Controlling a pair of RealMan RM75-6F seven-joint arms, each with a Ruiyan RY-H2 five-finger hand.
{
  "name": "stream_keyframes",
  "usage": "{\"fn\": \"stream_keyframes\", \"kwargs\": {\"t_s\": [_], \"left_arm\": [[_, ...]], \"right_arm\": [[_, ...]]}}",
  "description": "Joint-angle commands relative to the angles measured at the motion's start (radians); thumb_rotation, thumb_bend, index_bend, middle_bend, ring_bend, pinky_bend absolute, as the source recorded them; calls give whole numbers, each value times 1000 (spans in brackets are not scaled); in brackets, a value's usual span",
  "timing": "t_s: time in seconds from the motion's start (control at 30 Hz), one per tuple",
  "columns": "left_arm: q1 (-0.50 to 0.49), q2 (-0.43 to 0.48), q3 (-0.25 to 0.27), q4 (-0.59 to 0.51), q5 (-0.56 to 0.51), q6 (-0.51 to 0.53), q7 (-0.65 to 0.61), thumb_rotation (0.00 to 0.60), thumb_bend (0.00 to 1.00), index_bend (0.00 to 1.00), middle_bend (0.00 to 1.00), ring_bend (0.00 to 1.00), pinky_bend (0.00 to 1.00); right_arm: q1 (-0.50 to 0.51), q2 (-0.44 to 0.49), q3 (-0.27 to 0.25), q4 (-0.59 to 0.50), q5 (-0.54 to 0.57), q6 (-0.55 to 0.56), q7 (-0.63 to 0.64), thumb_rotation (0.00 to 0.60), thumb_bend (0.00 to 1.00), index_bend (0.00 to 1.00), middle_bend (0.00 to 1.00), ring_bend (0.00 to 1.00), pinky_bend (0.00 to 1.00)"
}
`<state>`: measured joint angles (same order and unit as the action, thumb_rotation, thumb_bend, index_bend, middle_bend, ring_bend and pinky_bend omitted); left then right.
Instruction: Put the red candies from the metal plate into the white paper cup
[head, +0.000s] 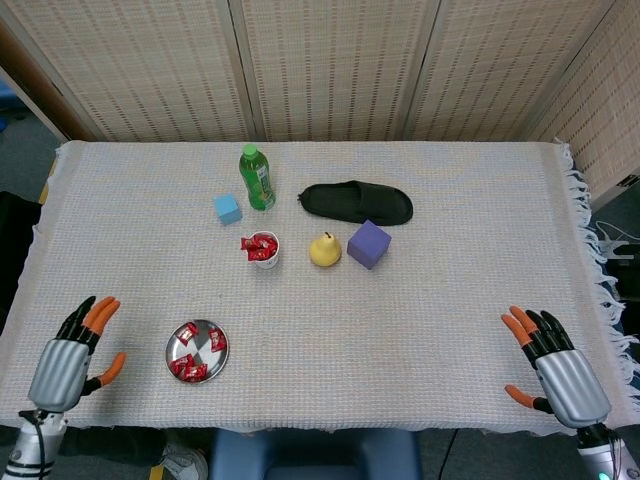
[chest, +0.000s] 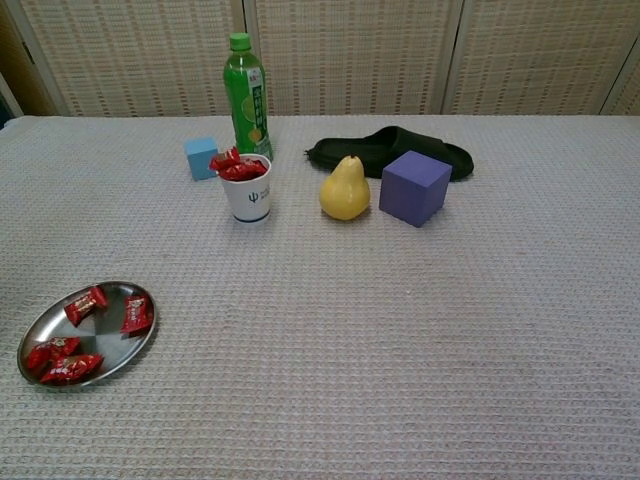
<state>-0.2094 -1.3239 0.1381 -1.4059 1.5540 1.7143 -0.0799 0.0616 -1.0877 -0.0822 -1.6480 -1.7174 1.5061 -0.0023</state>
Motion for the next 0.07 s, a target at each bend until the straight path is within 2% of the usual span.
{"fn": "stream_keyframes", "kwargs": {"t_s": [0.03, 0.07], "left_arm": [[78, 4, 29, 110, 15, 9, -83, 600, 374, 22, 7, 0, 142], [82, 6, 24, 104, 24, 16, -52, 600, 375, 16, 3, 0, 141]], "right_arm": [[-11, -1, -5, 0, -14, 19, -11, 600, 50, 0, 0, 0, 0], [-15, 2, -9, 0, -24, 27, -8, 600, 50, 0, 0, 0, 0]]}}
